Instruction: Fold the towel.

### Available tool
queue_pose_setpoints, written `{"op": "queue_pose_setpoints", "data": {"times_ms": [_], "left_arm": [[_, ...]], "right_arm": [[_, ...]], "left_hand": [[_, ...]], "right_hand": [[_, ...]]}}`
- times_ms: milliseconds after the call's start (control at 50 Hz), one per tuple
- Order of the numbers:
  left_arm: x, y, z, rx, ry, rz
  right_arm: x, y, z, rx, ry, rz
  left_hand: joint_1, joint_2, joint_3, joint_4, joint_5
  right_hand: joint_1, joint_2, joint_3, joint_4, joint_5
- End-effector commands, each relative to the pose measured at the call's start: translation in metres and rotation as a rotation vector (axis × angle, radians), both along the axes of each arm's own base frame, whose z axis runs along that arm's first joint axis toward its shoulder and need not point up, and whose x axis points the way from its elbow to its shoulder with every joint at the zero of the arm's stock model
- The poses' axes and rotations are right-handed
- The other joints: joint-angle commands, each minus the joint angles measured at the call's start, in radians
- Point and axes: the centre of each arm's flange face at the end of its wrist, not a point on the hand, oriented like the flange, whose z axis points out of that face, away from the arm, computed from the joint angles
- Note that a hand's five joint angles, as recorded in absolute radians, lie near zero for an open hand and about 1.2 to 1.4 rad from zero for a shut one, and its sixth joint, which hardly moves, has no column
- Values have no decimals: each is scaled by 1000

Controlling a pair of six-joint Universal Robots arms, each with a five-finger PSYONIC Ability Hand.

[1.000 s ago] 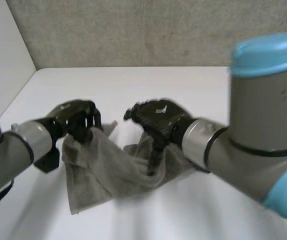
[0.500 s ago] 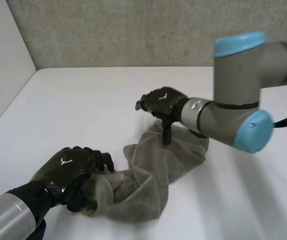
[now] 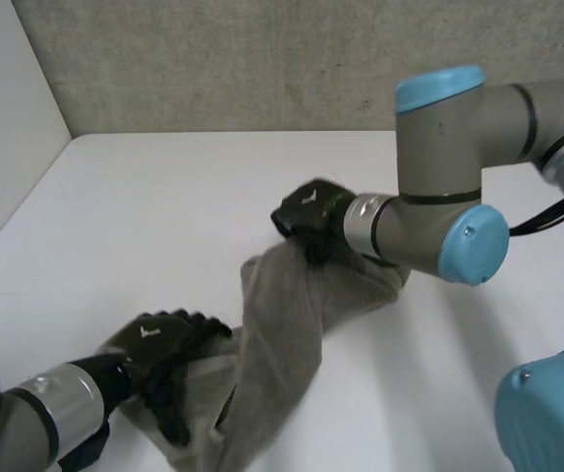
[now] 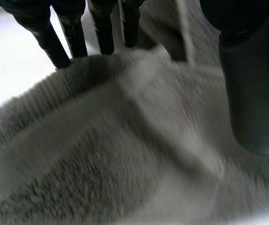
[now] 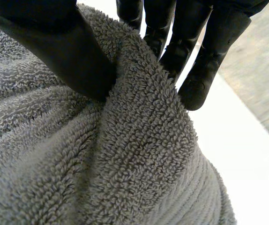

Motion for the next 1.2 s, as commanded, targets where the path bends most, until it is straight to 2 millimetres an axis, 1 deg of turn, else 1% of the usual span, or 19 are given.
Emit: {"op": "queue_pose_setpoints", "data": {"times_ms": [20, 100, 140, 200, 320, 380, 420, 440, 520, 580, 700, 880, 900, 920, 940, 960, 980, 1060, 1200], "left_arm": [[-7, -3, -15, 18, -71, -72], [-11, -11, -20, 27, -74, -76], [-16, -22, -20, 13, -69, -76], [-21, -35, -11, -29, -46, -65], [-28, -70, 26, -131, 60, 22], [-33, -96, 64, -227, 159, 98], [-34, -115, 113, -349, 286, 179], [-34, -115, 113, -350, 287, 180], [-28, -131, 168, -511, 481, 278], [-20, -138, 180, -570, 550, 327], [-15, -138, 163, -550, 542, 347], [-9, -108, 62, -317, 302, 306], [-6, -99, 47, -284, 254, 284], [-2, -92, 34, -255, 211, 267], [-2, -92, 34, -254, 210, 266], [2, -85, 23, -228, 171, 250], [2, -85, 23, -228, 171, 249], [10, -69, 4, -183, 98, 202], [14, -59, 14, -217, 105, 193]], "right_arm": [[1, -12, 20, -98, -89, -53], [-5, -15, 22, -67, -117, -94], [-7, -17, 24, -71, -125, -104], [-9, -21, 33, -107, -146, -134], [-11, -30, 69, -258, -237, -182], [-10, -33, 85, -324, -290, -182], [-5, -37, 117, -433, -454, -180], [-5, -37, 117, -433, -455, -180], [-29, -44, 167, -478, -737, -201], [-44, -48, 175, -455, -806, -214], [-41, -37, 134, -344, -641, -173], [-55, 10, 29, -252, -49, -20], [-58, 18, 14, -231, 23, 8], [-65, 24, 0, -208, 88, 28], [-65, 24, 0, -208, 89, 29], [-69, 28, -7, -198, 131, 44], [-71, 32, -10, -188, 147, 54], [-71, 32, -4, -171, 114, 31], [-70, 18, 31, -110, -59, -77]], "left_hand": [[-44, -33, -26, -39, -182], [177, 187, 194, 182, 38], [769, 780, 787, 775, 631], [1111, 1122, 1129, 1117, 973], [1113, 1123, 1130, 1118, 975], [1113, 1123, 1130, 1118, 975], [1113, 1123, 1130, 1118, 975], [1113, 1123, 1130, 1118, 975], [1113, 1123, 1130, 1118, 975], [1113, 1123, 1130, 1118, 975], [1113, 1123, 1130, 1118, 975], [1113, 1123, 1130, 1118, 975], [1113, 1123, 1130, 1118, 975], [1113, 1123, 1130, 1118, 975], [1113, 1123, 1130, 1118, 975], [1113, 1123, 1130, 1118, 975], [1113, 1123, 1130, 1118, 975], [1113, 1123, 1130, 1118, 975], [1113, 1123, 1130, 1118, 975]], "right_hand": [[75, 88, 104, 67, 85], [75, 88, 104, 67, 85], [75, 88, 104, 67, 85], [75, 88, 104, 67, 85], [75, 88, 104, 67, 85], [75, 88, 104, 67, 85], [75, 88, 104, 67, 85], [75, 88, 104, 67, 85], [75, 88, 104, 67, 85], [75, 88, 104, 67, 85], [75, 88, 104, 67, 85], [75, 88, 104, 67, 85], [41, 54, 70, 34, 52], [-474, -460, -445, -481, -463], [-479, -466, -450, -486, -468], [-1052, -1038, -1022, -1059, -1041], [-1147, -1133, -1118, -1154, -1136], [-1147, -1133, -1118, -1154, -1136], [-1147, -1133, -1118, -1154, -1136]]}}
